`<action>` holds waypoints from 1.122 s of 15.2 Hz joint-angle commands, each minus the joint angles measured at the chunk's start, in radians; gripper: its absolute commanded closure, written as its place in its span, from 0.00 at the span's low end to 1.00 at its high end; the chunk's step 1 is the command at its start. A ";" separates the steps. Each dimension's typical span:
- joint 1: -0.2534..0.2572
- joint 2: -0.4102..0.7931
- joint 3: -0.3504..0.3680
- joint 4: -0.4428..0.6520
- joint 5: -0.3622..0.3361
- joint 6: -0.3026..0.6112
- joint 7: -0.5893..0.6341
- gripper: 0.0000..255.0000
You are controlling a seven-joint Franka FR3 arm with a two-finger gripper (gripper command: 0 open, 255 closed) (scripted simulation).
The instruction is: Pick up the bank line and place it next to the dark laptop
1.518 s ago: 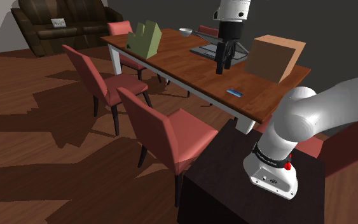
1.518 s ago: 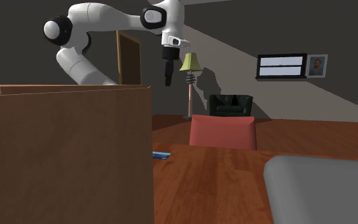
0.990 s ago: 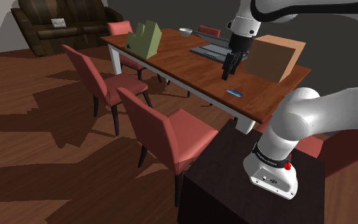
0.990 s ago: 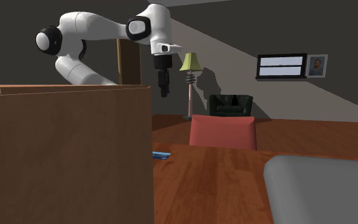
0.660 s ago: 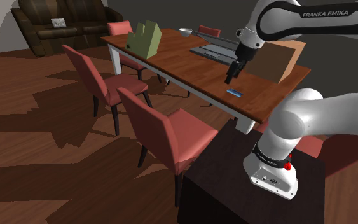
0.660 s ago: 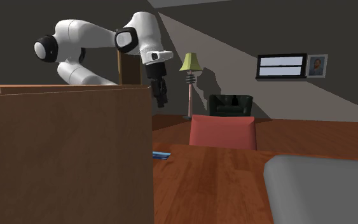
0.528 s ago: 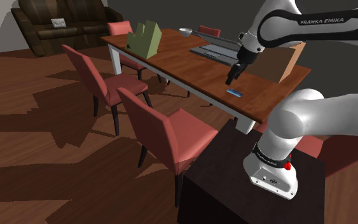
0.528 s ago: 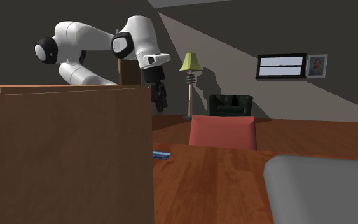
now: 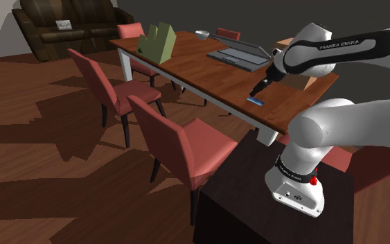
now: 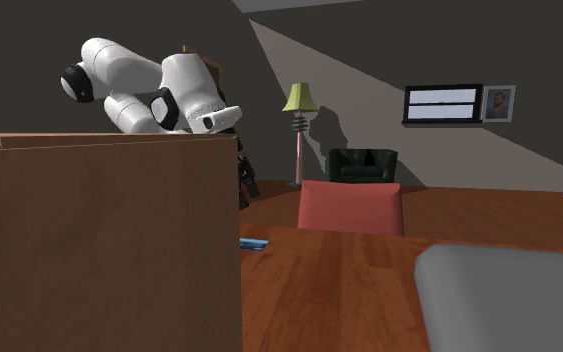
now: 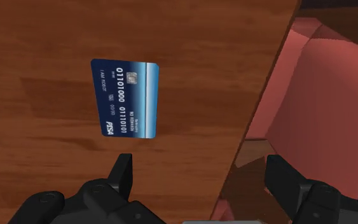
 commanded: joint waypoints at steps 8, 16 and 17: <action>0.126 0.264 -0.291 0.010 -0.001 0.410 -0.162 0.00; 0.213 0.343 -0.351 0.018 0.022 0.498 -0.175 0.00; 0.213 0.343 -0.351 0.018 0.022 0.498 -0.175 0.00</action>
